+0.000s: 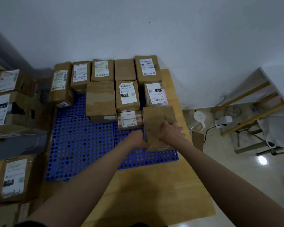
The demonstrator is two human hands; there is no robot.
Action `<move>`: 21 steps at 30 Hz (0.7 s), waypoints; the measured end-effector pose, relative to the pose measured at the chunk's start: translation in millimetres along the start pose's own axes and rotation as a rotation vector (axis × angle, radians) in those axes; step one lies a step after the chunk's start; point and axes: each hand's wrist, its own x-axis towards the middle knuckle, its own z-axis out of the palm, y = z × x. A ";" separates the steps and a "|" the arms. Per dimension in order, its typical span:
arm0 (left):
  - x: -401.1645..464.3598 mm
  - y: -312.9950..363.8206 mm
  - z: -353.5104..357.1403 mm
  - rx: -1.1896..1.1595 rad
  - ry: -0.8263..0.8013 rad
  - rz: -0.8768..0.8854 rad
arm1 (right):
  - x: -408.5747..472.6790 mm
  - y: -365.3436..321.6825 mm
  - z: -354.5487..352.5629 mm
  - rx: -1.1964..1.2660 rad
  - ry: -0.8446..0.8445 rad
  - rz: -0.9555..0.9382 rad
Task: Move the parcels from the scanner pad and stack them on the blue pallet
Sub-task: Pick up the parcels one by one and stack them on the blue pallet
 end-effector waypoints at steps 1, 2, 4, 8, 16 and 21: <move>0.1 3.1 5.2 -0.034 -0.005 -0.003 | 0.1 3.4 4.0 0.017 -0.013 -0.010; 0.0 5.9 10.2 -0.072 -0.005 -0.006 | 0.5 7.0 7.7 0.035 -0.016 -0.030; 1.2 10.2 19.0 -0.105 0.005 0.004 | 2.2 14.0 13.3 0.058 0.003 -0.084; 2.9 15.1 25.6 -0.040 0.038 0.013 | 5.1 26.5 15.9 0.043 0.030 -0.164; -21.6 -2.1 -11.3 0.278 0.018 0.017 | -10.9 -12.4 4.1 -0.079 0.127 -0.334; -71.1 -63.0 -38.2 0.252 0.058 -0.057 | -33.1 -97.1 1.9 -0.276 -0.226 -0.548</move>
